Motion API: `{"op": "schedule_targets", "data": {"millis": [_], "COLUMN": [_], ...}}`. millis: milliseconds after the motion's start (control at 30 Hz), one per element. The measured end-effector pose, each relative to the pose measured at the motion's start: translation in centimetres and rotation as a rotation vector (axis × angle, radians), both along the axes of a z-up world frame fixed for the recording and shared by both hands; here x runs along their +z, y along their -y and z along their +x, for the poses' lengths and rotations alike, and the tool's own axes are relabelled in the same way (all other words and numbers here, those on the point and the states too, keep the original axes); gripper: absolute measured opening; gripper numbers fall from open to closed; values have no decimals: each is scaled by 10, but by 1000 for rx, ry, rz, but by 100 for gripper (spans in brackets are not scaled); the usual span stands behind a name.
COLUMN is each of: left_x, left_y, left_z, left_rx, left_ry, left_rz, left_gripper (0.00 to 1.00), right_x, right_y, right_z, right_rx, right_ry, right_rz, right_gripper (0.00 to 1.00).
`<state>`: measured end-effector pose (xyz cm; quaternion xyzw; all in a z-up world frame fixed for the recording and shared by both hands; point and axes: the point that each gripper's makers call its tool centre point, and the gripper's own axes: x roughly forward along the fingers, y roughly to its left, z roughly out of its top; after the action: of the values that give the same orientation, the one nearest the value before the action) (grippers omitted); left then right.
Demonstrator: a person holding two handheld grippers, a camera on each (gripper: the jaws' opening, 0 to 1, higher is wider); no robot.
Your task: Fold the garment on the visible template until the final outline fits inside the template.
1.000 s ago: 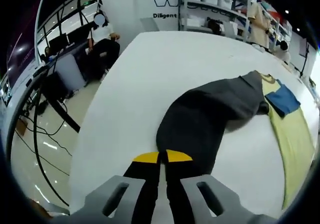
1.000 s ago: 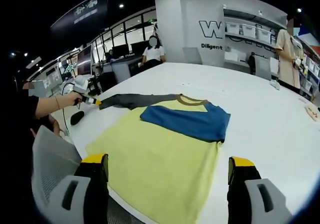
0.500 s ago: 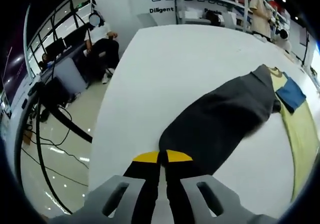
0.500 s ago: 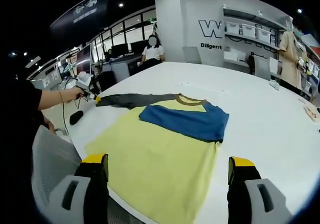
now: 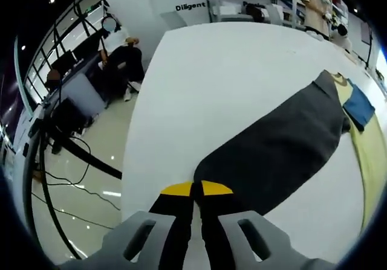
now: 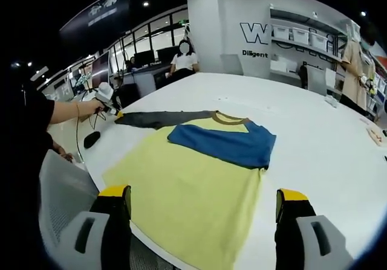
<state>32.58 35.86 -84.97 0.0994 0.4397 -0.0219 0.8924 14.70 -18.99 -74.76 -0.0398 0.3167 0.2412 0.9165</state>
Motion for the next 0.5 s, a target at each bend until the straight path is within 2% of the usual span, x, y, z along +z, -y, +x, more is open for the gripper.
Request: {"op": "schedule_targets", "data": {"millis": [267, 467, 500], "left_x": [0, 8, 10], "left_y": [-1, -6, -6], "left_z": [1, -2, -2], "left_rx": [7, 52, 50], "left_ry": [0, 20, 25], "left_rz": [-18, -34, -35], "left_gripper": [3, 7, 10], "right_x": [-1, -2, -2], "right_y": [0, 2, 2], "right_z": [-2, -2, -2], "right_rx": [2, 3, 4], "right_ry": [-6, -10, -11], "right_rz": [-2, -4, -2], "right_gripper": [99, 99, 99]}}
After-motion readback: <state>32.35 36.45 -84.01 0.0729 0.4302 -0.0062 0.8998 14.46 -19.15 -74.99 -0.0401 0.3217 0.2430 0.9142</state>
